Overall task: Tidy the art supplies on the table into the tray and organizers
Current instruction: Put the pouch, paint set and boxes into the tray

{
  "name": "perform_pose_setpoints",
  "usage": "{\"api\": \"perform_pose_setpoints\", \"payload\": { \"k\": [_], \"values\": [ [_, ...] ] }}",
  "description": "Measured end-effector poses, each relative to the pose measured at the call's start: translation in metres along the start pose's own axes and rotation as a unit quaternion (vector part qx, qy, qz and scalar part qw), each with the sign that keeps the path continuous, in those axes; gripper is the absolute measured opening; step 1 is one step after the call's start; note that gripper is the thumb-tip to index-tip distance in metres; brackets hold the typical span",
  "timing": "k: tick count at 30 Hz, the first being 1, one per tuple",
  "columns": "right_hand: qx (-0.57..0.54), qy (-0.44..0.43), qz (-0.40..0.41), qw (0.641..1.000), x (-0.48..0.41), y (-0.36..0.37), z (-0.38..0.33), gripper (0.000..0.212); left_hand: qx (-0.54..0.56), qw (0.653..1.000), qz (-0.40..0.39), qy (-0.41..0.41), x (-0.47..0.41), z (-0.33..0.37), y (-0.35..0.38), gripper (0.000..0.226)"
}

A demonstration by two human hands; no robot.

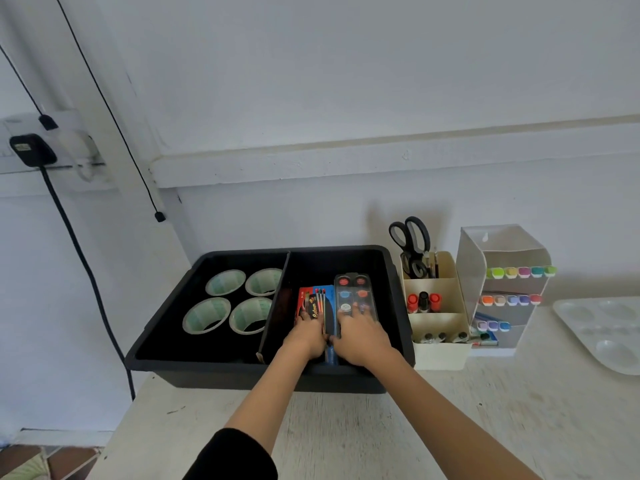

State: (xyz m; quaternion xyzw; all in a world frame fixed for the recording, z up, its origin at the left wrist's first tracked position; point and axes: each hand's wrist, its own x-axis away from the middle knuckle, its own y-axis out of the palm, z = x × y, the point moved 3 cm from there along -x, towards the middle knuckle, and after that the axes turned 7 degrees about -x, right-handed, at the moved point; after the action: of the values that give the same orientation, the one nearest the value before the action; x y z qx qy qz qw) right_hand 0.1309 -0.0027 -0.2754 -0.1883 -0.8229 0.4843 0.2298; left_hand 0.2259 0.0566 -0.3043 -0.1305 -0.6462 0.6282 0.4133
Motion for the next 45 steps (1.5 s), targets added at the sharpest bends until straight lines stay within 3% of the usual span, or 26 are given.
{"api": "perform_pose_setpoints", "payload": {
  "k": [5,13,15,17,19,21,25,29,31,33,36,39,42,45],
  "values": [
    [0.01,0.018,-0.006,1.0,0.0,0.0,-0.001,0.067,-0.008,0.998,-0.056,-0.013,-0.008,0.0,0.006,0.063],
    [0.014,0.029,-0.02,0.999,-0.002,0.003,0.0,0.069,-0.051,0.998,-0.038,-0.019,-0.008,0.0,0.003,0.071],
    [0.009,0.031,-0.019,0.999,-0.002,0.004,0.0,0.068,-0.08,0.996,0.027,-0.019,0.006,0.005,-0.009,0.067],
    [0.008,0.033,-0.002,0.999,0.001,0.003,-0.001,0.063,-0.067,0.982,0.178,-0.001,0.024,0.014,-0.028,0.045],
    [0.001,0.035,0.046,0.998,0.004,-0.004,0.0,0.05,0.029,0.946,0.323,0.009,0.05,0.02,-0.043,0.026],
    [-0.052,0.022,0.129,0.99,0.01,-0.016,-0.002,0.032,0.132,0.906,0.402,0.013,0.079,0.024,-0.045,0.027],
    [-0.16,-0.155,0.274,0.936,0.034,-0.031,-0.009,0.02,0.257,0.851,0.458,0.006,0.15,0.026,-0.007,0.026],
    [-0.274,-0.355,0.332,0.83,0.1,-0.018,-0.02,0.023,0.314,0.825,0.465,-0.069,0.213,0.026,0.048,0.027],
    [-0.271,-0.409,0.275,0.826,0.131,0.004,-0.022,0.026,0.344,0.803,0.47,-0.126,0.237,0.032,0.07,0.027],
    [-0.249,-0.406,0.154,0.866,0.151,0.03,-0.022,0.026,0.35,0.788,0.467,-0.197,0.257,0.036,0.09,0.025],
    [-0.155,-0.324,-0.041,0.933,0.173,0.057,-0.008,0.017,0.306,0.791,0.468,-0.249,0.279,0.037,0.121,0.026],
    [-0.077,-0.273,-0.181,0.942,0.188,0.067,0.011,0.049,0.212,0.797,0.449,-0.343,0.292,0.04,0.154,0.036],
    [-0.079,-0.227,-0.25,0.938,0.198,0.065,0.024,0.064,0.318,0.741,0.394,-0.441,0.305,0.048,0.171,0.067],
    [-0.109,-0.224,-0.266,0.931,0.205,0.064,0.032,0.056,0.391,0.707,0.463,-0.365,0.314,0.057,0.17,0.068]
  ]
}}
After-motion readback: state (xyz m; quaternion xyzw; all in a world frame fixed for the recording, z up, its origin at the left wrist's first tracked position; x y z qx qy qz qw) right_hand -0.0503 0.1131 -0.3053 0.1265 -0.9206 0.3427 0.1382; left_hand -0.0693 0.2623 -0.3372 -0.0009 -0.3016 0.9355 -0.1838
